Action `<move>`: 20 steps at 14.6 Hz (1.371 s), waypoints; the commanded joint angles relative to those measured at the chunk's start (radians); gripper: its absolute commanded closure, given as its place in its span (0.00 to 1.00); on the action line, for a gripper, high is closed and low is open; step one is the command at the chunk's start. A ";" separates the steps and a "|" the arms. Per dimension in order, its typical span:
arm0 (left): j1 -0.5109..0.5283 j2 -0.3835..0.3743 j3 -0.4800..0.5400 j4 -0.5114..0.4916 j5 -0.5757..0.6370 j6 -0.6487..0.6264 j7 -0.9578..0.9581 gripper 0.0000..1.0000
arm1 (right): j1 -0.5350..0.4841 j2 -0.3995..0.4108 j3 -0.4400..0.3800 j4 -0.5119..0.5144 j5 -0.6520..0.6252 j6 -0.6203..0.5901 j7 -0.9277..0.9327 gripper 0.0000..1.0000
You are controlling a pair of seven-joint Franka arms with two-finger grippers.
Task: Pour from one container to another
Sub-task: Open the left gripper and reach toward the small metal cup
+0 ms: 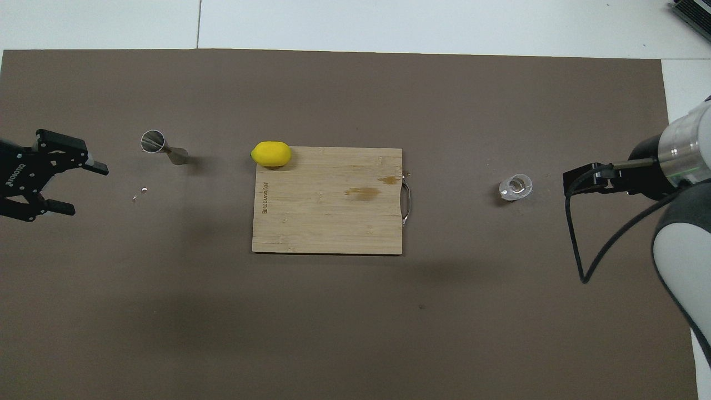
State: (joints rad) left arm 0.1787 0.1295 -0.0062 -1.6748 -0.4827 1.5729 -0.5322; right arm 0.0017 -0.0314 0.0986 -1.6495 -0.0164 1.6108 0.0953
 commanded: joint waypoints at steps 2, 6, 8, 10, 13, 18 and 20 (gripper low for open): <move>0.002 0.001 0.018 -0.109 -0.183 0.171 -0.410 0.00 | -0.005 -0.024 0.001 -0.024 0.007 -0.002 -0.023 0.00; 0.002 0.015 0.040 -0.215 -0.420 0.301 -0.578 0.00 | -0.005 -0.024 0.001 -0.023 0.007 0.003 -0.023 0.00; 0.024 0.059 0.040 -0.238 -0.545 0.338 -0.617 0.00 | -0.005 -0.024 0.001 -0.024 0.007 0.000 -0.025 0.00; 0.033 0.104 0.037 -0.231 -0.614 0.360 -0.608 0.00 | -0.003 -0.024 0.001 -0.024 0.007 0.000 -0.025 0.00; 0.035 0.157 0.037 -0.221 -0.704 0.420 -0.606 0.00 | -0.005 -0.024 0.001 -0.023 0.007 0.001 -0.025 0.00; 0.032 0.202 0.034 -0.230 -0.741 0.483 -0.595 0.00 | -0.005 -0.024 0.000 -0.024 0.007 0.000 -0.025 0.00; 0.022 0.205 0.031 -0.233 -0.749 0.506 -0.594 0.00 | -0.005 -0.024 0.001 -0.024 0.007 0.000 -0.026 0.00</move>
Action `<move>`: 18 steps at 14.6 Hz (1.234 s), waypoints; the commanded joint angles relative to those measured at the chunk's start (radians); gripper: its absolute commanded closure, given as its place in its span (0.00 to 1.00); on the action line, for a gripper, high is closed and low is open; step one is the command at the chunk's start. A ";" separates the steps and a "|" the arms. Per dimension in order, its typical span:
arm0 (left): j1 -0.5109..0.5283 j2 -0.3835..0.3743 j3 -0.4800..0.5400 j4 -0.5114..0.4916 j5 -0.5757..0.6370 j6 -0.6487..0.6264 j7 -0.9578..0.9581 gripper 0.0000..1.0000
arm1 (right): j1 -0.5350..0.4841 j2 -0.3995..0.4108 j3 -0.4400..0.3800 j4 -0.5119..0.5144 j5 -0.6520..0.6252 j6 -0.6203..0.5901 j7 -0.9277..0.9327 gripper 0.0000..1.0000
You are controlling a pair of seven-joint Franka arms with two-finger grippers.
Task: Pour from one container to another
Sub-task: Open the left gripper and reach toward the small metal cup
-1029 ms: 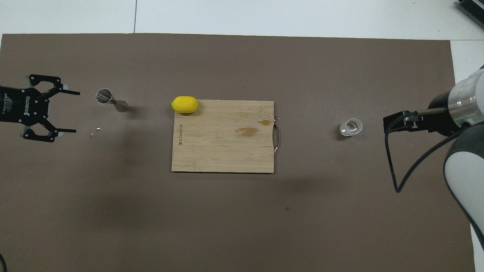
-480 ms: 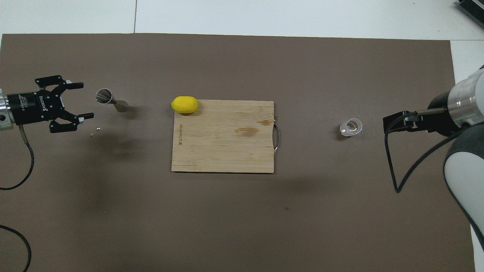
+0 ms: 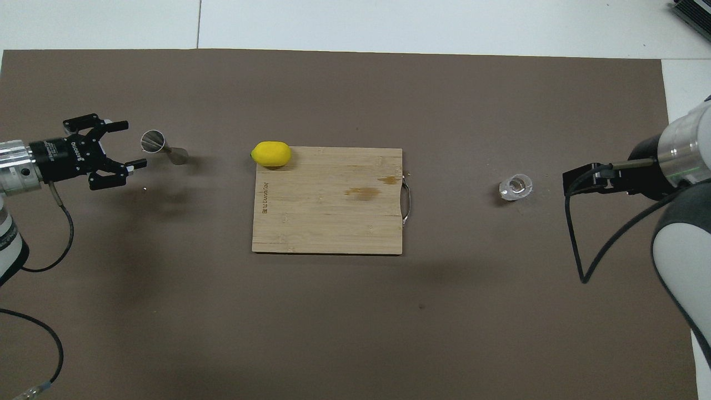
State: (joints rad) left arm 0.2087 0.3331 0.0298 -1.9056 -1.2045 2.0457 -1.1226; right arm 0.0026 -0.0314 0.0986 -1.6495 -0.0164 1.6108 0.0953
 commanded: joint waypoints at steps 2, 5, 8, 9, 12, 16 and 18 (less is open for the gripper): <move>-0.022 0.001 -0.007 -0.015 -0.033 0.034 0.006 0.00 | -0.006 -0.024 0.001 -0.024 0.007 0.001 -0.025 0.00; -0.034 -0.002 -0.008 -0.030 -0.035 0.050 0.018 0.00 | -0.006 -0.024 0.001 -0.024 0.007 0.001 -0.026 0.00; -0.052 -0.002 -0.010 -0.038 -0.047 0.083 0.018 0.00 | -0.006 -0.024 0.001 -0.024 0.007 0.000 -0.025 0.00; -0.057 -0.002 -0.008 -0.042 -0.055 0.085 0.018 0.01 | -0.006 -0.024 0.000 -0.024 0.007 0.001 -0.025 0.00; -0.058 -0.003 -0.008 -0.050 -0.069 0.094 0.018 0.10 | -0.006 -0.024 0.001 -0.024 0.007 0.003 -0.025 0.00; -0.057 -0.005 -0.008 -0.053 -0.070 0.096 0.017 0.15 | -0.006 -0.024 0.000 -0.024 0.007 0.001 -0.025 0.00; -0.057 -0.006 -0.008 -0.056 -0.069 0.096 0.017 0.19 | -0.006 -0.024 0.001 -0.024 0.007 0.000 -0.025 0.00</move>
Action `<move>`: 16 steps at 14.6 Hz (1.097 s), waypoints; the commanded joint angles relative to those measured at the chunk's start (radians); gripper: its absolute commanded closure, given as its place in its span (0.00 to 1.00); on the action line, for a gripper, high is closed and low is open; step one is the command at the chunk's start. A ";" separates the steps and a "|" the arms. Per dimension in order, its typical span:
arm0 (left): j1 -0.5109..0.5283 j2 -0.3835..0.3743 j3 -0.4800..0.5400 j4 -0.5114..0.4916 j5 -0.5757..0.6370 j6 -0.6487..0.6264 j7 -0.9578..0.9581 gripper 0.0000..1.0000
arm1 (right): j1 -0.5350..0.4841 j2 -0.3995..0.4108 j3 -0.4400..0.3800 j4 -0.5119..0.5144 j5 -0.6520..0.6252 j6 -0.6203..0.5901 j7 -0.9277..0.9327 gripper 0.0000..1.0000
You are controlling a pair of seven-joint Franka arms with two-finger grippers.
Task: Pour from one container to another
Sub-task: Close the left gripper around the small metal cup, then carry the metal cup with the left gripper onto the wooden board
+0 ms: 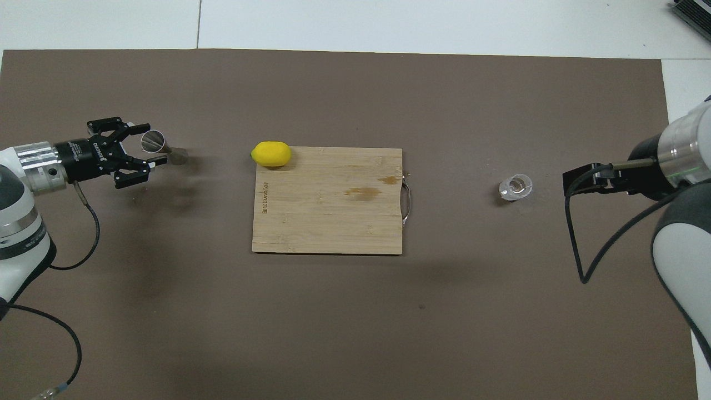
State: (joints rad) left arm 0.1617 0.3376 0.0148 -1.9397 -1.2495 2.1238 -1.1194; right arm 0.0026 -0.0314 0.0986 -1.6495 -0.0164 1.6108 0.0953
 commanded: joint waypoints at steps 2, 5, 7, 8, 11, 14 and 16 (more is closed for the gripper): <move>-0.008 -0.011 0.007 -0.022 -0.025 0.018 0.012 0.39 | -0.006 -0.024 0.000 -0.024 0.007 0.001 -0.025 0.00; -0.008 -0.011 0.007 -0.019 -0.021 0.013 0.016 1.00 | -0.006 -0.024 0.001 -0.024 0.007 0.003 -0.025 0.00; -0.008 -0.011 0.007 -0.012 -0.016 0.002 0.041 1.00 | -0.006 -0.024 0.001 -0.024 0.007 0.001 -0.025 0.00; -0.008 -0.012 0.007 -0.005 -0.013 -0.005 0.040 1.00 | -0.006 -0.024 0.001 -0.024 0.007 0.000 -0.025 0.00; -0.013 -0.017 -0.003 0.027 -0.011 -0.079 0.043 1.00 | -0.006 -0.024 0.000 -0.024 0.007 0.001 -0.025 0.00; -0.047 -0.043 -0.047 0.044 -0.022 -0.099 0.030 1.00 | -0.006 -0.024 0.001 -0.024 0.007 0.003 -0.025 0.00; -0.048 -0.043 -0.111 0.074 -0.024 -0.123 -0.049 1.00 | -0.006 -0.024 0.000 -0.024 0.007 0.001 -0.025 0.00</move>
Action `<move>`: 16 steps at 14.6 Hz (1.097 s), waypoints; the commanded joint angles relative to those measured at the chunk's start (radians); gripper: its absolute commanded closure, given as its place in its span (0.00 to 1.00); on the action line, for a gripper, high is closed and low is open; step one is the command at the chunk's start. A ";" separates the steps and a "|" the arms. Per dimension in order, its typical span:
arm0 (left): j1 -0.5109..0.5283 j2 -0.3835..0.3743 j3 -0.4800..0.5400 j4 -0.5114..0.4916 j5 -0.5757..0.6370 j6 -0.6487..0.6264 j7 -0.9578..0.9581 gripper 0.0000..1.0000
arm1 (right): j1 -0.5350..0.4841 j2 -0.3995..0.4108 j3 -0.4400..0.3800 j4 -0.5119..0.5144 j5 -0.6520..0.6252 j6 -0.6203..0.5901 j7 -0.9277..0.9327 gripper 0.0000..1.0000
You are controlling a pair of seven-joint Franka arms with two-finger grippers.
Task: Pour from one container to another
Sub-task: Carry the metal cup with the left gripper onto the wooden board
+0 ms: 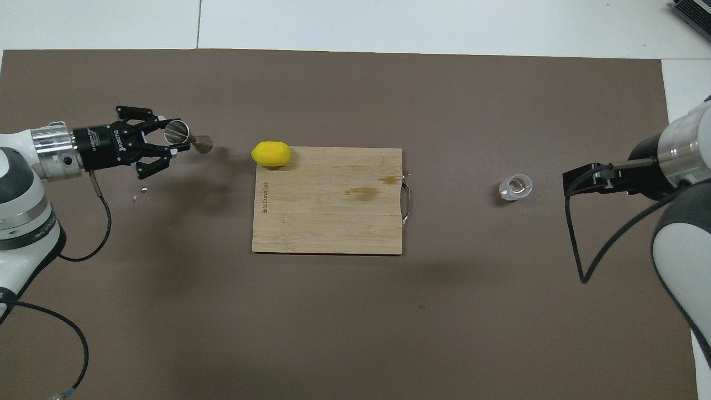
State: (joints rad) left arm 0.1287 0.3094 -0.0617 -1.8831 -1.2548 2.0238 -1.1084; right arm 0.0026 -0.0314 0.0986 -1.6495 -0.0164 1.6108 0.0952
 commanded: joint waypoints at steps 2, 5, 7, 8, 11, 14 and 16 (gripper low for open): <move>-0.021 -0.016 -0.088 0.050 -0.020 -0.011 -0.125 1.00 | -0.006 -0.024 0.001 -0.024 0.007 0.000 -0.025 0.00; -0.118 -0.015 -0.128 0.071 -0.041 0.117 -0.217 1.00 | -0.006 -0.024 0.001 -0.024 0.007 0.004 -0.025 0.00; -0.213 -0.015 -0.129 0.073 -0.074 0.254 -0.264 1.00 | -0.006 -0.024 0.001 -0.024 0.007 0.004 -0.025 0.00; -0.266 -0.015 -0.130 0.072 -0.080 0.309 -0.266 1.00 | -0.006 -0.024 0.001 -0.024 0.007 0.003 -0.025 0.00; -0.407 -0.007 -0.129 0.059 -0.138 0.465 -0.266 1.00 | -0.006 -0.024 0.000 -0.024 0.007 0.001 -0.025 0.00; -0.515 0.003 -0.129 0.039 -0.195 0.597 -0.272 1.00 | -0.012 -0.022 0.000 -0.023 0.007 0.003 -0.025 0.00; -0.570 0.003 -0.129 0.018 -0.198 0.665 -0.272 1.00 | -0.013 -0.022 0.000 -0.021 0.007 0.000 -0.023 0.00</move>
State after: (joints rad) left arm -0.3878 0.3185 -0.2061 -1.8411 -1.4269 2.6258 -1.3728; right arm 0.0014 -0.0314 0.0966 -1.6495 -0.0164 1.6108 0.0952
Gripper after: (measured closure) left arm 0.502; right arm 0.000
